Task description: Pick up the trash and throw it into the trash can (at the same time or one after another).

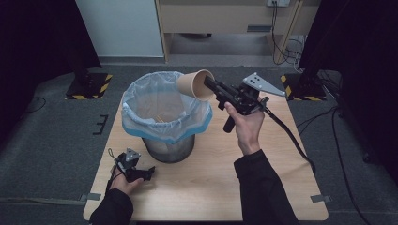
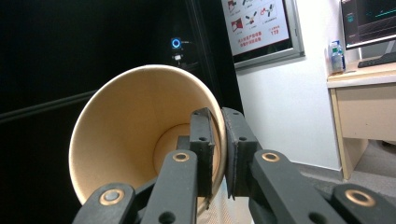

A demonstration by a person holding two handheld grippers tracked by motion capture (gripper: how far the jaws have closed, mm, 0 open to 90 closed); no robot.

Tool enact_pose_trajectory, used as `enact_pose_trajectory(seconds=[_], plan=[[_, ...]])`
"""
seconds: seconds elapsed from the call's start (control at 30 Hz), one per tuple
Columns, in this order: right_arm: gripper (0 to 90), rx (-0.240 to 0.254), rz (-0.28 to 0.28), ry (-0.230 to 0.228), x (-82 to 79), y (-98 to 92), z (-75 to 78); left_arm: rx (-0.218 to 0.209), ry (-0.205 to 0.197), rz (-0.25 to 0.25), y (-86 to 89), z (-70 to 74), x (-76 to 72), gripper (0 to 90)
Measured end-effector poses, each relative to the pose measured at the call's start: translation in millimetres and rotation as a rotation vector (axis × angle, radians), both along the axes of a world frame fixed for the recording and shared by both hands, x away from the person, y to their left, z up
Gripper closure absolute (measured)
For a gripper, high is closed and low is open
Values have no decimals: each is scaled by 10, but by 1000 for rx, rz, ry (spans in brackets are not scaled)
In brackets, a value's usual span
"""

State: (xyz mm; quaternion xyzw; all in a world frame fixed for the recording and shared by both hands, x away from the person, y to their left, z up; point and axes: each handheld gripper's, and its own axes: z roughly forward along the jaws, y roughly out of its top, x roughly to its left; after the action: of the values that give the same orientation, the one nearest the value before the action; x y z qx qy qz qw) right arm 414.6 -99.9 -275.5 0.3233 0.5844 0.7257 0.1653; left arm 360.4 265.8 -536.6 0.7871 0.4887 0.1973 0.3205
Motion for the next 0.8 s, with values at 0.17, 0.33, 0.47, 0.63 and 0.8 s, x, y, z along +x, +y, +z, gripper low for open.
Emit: enact_pose_trajectory(seconds=[0.17,0.33,0.47,0.63,0.8], plan=[[835,-14,-1,6,102,237,8,0,-1,0,0,0,0,0],[784,-63,-21,29,265,493,-37,0,-1,0,0,0,0,0],[650,-97,-7,56,393,632,-104,-1,-1,0,0,-1,1,0],[522,-183,-20,59,409,576,-165,0,0,-1,1,0,1,0],[375,-168,-87,75,355,212,-235,0,0,-1,1,0,0,0]])
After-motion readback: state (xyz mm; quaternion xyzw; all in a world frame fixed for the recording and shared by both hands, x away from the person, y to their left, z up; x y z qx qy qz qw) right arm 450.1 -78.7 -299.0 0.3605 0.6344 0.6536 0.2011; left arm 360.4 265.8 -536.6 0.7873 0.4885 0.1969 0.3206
